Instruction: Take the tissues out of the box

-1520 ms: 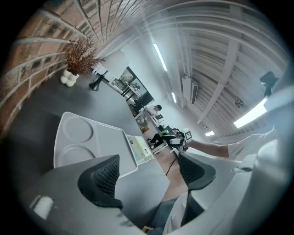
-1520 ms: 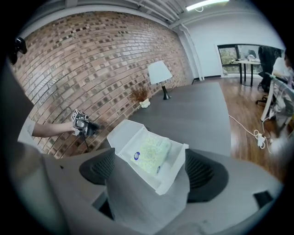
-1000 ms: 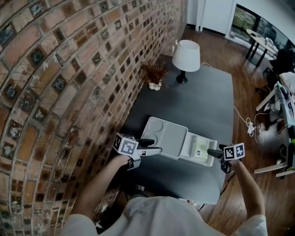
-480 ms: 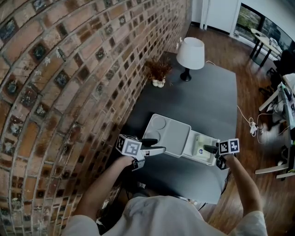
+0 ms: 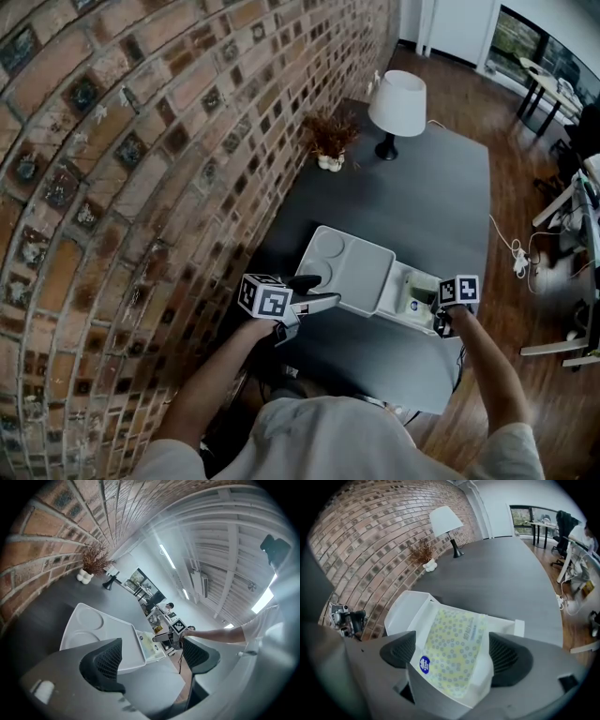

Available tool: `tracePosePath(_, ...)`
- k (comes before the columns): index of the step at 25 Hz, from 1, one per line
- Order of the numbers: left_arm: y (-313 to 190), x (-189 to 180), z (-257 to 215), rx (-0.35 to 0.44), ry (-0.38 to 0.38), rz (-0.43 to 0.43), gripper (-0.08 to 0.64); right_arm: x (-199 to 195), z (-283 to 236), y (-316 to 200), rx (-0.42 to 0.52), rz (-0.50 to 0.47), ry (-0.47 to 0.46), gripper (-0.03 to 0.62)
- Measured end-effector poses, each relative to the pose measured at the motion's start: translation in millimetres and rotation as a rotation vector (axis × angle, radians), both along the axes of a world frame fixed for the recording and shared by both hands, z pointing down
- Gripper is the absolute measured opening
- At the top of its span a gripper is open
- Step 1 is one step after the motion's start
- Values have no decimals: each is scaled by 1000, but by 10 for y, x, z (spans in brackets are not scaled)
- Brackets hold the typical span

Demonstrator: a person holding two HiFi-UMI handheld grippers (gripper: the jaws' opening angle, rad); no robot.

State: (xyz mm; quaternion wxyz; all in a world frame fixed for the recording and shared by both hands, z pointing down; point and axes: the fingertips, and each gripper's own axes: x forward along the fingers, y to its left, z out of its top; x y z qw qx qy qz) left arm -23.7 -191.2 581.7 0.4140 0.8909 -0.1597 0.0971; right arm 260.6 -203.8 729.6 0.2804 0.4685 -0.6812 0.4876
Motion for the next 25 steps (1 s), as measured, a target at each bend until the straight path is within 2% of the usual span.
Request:
tracePosePath(12,43,27,-40,80,-33,-27,390,-30,277,-47,-46,44,139,500)
tracePosePath(20,3,-13,18,130,-78,-68,390,-45,321,-73,-94,68,189,502)
tracePosePath(25,16,13,38,134,-83,-69,390,-57,345,-74,-127,85,207,503)
